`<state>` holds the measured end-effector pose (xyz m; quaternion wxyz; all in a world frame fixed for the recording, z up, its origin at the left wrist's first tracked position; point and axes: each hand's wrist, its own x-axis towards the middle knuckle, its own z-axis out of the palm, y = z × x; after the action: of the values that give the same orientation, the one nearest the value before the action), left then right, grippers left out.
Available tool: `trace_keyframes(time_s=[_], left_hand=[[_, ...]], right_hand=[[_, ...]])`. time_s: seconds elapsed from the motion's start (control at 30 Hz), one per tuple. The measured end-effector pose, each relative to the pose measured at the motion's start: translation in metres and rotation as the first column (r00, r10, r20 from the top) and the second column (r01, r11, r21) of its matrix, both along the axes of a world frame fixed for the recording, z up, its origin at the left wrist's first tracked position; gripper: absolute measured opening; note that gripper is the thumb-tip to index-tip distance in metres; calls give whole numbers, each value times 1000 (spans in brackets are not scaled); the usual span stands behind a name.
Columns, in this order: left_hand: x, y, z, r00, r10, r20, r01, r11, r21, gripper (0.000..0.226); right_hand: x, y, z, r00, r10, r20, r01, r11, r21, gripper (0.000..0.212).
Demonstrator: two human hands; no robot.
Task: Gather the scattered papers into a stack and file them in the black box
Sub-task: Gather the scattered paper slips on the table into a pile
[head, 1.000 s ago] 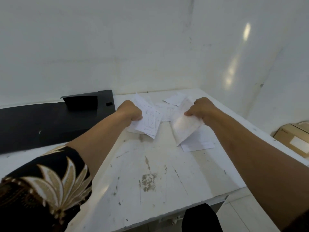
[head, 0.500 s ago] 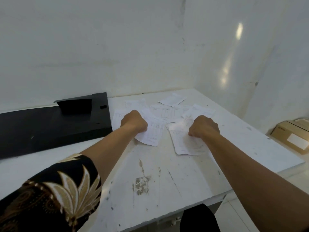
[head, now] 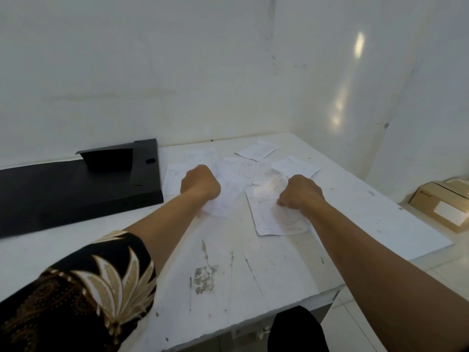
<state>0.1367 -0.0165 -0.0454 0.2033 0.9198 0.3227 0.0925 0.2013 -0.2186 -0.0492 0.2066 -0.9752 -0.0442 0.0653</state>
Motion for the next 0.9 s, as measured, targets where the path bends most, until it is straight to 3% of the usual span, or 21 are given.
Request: trace_keyframes(time_s=[0.2, 0.47, 0.63, 0.8, 0.9], left_hand=[[14, 49, 24, 996, 86, 18, -86, 996, 6, 25], [33, 57, -5, 961, 99, -257, -77, 993, 94, 12], [59, 74, -15, 877, 77, -474, -30, 994, 106, 6], [86, 94, -26, 815, 76, -574, 26, 986, 168, 37], [72, 82, -12, 804, 110, -585, 8, 981, 196, 25]], right_hand=[[4, 1, -3, 1000, 15, -7, -15, 1000, -7, 22], [5, 2, -3, 999, 22, -23, -23, 1000, -19, 24], [5, 2, 2, 997, 54, -62, -54, 998, -13, 33], [4, 5, 7, 992, 94, -85, -84, 990, 115, 56], [2, 6, 14, 983, 149, -105, -120, 964, 238, 59]])
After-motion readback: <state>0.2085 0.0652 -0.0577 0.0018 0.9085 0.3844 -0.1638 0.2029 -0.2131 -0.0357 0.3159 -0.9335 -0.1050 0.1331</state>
